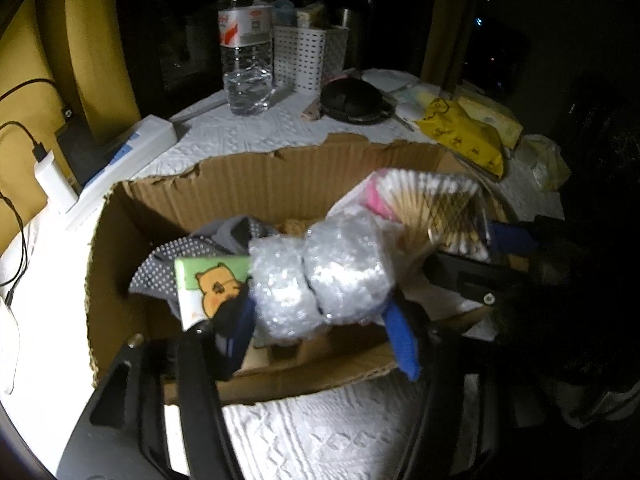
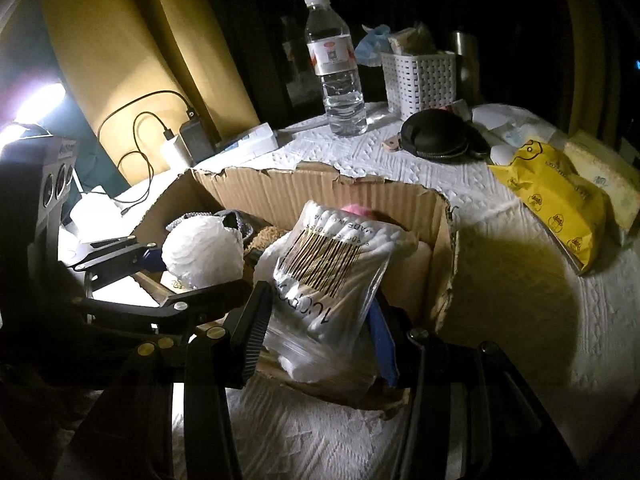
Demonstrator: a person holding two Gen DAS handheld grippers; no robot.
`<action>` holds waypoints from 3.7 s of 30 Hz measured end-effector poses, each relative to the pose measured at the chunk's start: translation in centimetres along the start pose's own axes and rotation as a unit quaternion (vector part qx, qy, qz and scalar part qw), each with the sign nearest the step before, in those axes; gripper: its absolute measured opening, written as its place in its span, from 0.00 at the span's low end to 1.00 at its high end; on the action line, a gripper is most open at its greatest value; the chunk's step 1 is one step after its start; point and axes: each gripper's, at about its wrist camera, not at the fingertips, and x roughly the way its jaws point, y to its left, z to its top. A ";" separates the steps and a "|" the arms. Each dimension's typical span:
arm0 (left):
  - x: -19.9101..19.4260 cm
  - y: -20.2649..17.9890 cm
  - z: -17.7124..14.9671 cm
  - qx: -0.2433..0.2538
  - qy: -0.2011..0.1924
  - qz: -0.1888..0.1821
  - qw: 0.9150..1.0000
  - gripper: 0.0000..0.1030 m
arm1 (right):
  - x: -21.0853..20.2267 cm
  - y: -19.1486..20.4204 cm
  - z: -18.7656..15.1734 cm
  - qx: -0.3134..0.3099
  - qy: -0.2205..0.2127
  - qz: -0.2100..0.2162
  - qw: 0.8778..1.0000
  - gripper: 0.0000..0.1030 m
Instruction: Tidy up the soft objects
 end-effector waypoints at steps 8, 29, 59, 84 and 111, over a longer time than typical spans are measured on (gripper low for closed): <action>-0.6 0.5 0.0 -0.012 -0.002 0.004 1.000 0.69 | -0.1 0.0 0.1 0.004 0.001 -0.006 1.000 0.50; -6.8 1.0 -0.5 -0.014 -0.056 0.016 0.998 0.80 | -4.3 2.4 0.1 0.000 -0.022 -0.051 0.998 0.67; -17.4 1.2 -2.2 -0.007 -0.134 0.015 0.991 0.81 | -13.7 7.9 0.2 -0.020 -0.082 -0.110 0.990 0.69; -25.3 -0.3 -3.1 0.018 -0.184 0.013 0.983 0.81 | -21.3 12.2 0.0 -0.031 -0.138 -0.144 0.979 0.69; -29.9 -2.0 -4.5 0.038 -0.220 0.003 0.975 0.91 | -25.9 13.9 -2.6 -0.017 -0.163 -0.170 0.972 0.69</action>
